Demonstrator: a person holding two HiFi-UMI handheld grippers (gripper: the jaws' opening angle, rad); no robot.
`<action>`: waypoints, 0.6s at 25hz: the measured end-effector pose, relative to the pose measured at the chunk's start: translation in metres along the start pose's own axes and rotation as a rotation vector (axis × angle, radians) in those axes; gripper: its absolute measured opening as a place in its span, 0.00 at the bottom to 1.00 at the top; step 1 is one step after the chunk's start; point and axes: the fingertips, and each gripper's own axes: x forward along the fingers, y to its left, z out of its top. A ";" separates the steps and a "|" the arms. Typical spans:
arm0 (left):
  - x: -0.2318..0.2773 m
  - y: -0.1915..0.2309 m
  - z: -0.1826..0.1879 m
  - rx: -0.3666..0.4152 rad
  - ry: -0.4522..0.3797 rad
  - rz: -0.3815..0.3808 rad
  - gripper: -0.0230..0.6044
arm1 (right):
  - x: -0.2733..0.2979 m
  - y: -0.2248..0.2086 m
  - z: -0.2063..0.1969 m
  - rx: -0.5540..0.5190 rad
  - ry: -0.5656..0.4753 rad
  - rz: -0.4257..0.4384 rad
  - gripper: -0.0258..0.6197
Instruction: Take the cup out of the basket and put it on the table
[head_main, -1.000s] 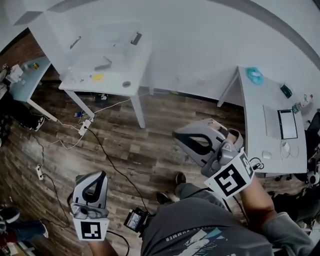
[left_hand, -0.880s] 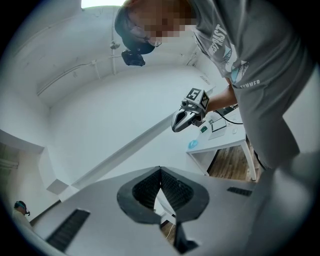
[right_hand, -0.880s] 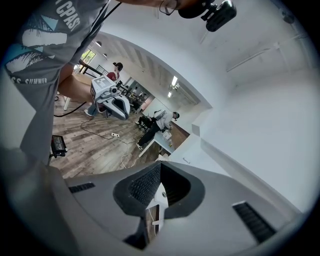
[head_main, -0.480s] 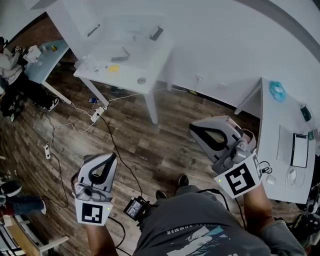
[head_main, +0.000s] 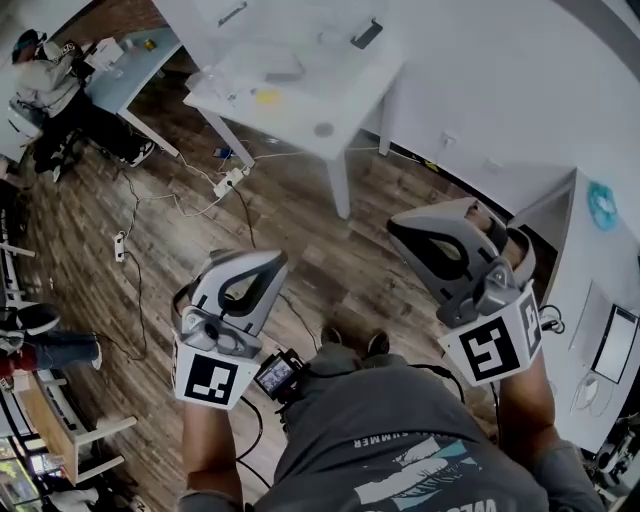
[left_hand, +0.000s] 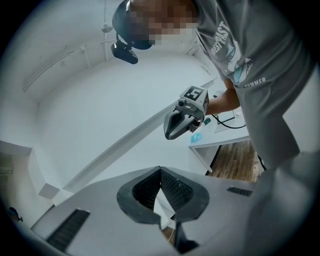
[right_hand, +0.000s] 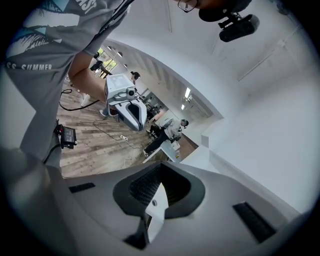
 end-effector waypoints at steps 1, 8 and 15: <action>0.001 0.003 -0.003 0.001 0.000 -0.004 0.05 | 0.007 -0.001 0.002 0.000 -0.005 0.006 0.05; 0.014 0.038 -0.035 -0.001 -0.036 -0.014 0.05 | 0.053 -0.006 0.001 0.019 0.027 0.031 0.05; 0.025 0.091 -0.068 -0.017 -0.107 -0.005 0.05 | 0.096 -0.026 -0.007 0.028 0.104 0.030 0.05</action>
